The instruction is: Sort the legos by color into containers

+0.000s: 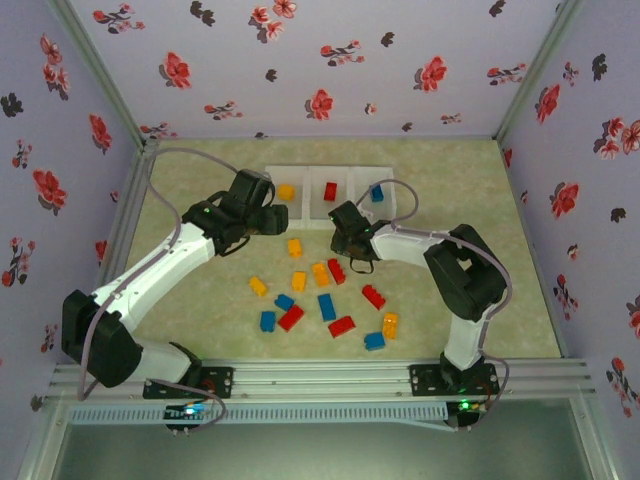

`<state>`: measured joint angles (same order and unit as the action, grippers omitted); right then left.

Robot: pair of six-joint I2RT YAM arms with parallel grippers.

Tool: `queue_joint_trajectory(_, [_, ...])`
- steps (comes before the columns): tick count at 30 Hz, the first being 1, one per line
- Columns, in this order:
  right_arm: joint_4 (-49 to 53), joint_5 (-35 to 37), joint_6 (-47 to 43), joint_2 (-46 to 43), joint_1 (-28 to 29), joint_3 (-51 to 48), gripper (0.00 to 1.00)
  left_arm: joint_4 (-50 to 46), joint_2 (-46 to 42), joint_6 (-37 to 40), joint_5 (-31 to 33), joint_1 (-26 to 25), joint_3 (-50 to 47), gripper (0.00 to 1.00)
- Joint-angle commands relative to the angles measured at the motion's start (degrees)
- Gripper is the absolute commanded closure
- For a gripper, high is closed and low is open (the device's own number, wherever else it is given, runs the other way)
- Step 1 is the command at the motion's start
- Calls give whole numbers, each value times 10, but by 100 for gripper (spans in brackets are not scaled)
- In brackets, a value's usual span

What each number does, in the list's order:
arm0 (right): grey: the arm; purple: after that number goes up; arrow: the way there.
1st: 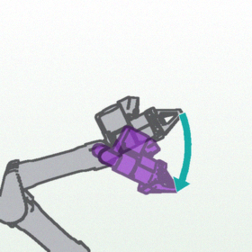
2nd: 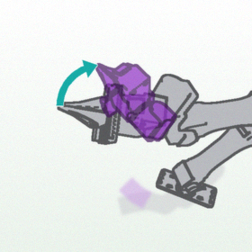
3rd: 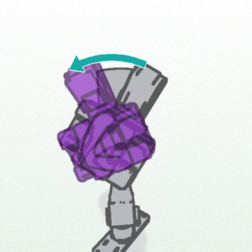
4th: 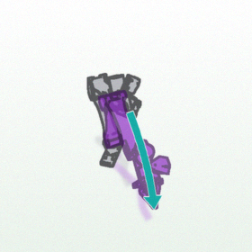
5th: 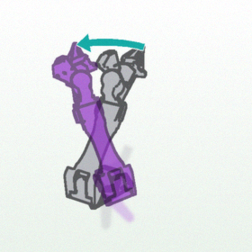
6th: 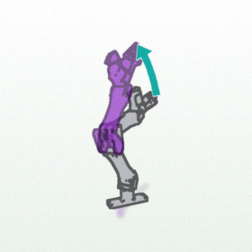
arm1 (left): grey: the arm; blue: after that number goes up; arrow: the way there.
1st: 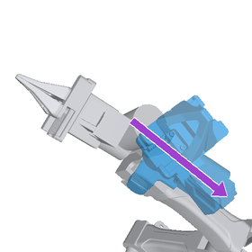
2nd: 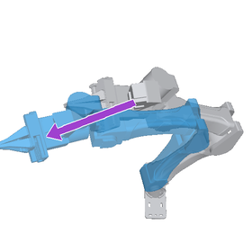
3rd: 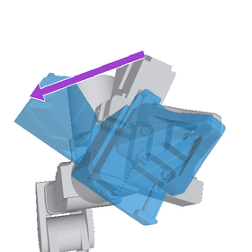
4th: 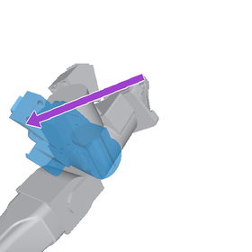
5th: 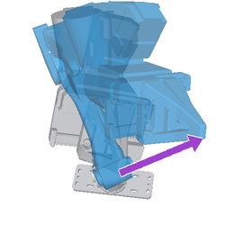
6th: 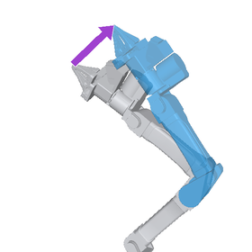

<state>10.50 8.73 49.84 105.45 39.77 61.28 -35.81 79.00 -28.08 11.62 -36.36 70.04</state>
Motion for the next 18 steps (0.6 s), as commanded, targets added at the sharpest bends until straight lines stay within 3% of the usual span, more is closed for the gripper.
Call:
queue_joint_trajectory(1, [14,16,-10,-14,3,7,71,-12,-14,12,11,4,-2,32])
queue_joint_trajectory(18, [100,101,-128,-221,-23,34,71,-5,-32,10,2,3,-7,33])
